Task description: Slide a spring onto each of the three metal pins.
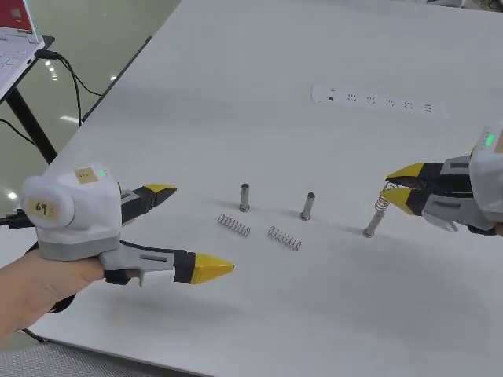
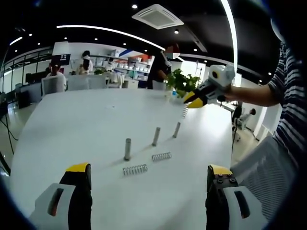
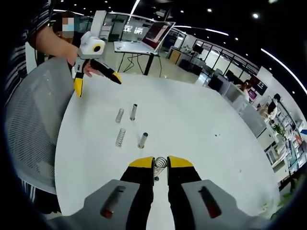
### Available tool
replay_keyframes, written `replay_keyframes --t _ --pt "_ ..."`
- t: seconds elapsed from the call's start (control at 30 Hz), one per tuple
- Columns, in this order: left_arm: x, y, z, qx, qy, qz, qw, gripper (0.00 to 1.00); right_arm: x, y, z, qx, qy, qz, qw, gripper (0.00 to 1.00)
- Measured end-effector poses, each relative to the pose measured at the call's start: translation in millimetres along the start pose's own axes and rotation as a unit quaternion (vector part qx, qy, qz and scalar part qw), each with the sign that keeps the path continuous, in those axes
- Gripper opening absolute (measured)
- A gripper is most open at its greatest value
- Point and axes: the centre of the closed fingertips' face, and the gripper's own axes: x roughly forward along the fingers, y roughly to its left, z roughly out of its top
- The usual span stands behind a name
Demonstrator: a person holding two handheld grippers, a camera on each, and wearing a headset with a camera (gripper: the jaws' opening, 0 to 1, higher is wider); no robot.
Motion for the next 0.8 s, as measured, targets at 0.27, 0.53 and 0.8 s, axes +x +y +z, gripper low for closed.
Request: replay_keyframes --t 0.27,0.53,0.8 --pt "-2.8 1.9 -0.6 -0.005 -0.003 0.003 1.0000 0.98 4.4 -8.8 -9.0 0.031 0.007 -0.009 0.9995 0.07" --pt "-3.5 2.0 -0.5 -0.005 -0.004 0.004 1.0000 0.98 8.5 -9.1 -17.4 0.050 0.013 -0.010 0.9986 0.07" --pt "-4.1 3.6 -1.8 -0.006 -0.004 0.007 0.9999 0.98 11.2 -8.6 -20.2 0.066 0.011 -0.008 0.9977 0.07"
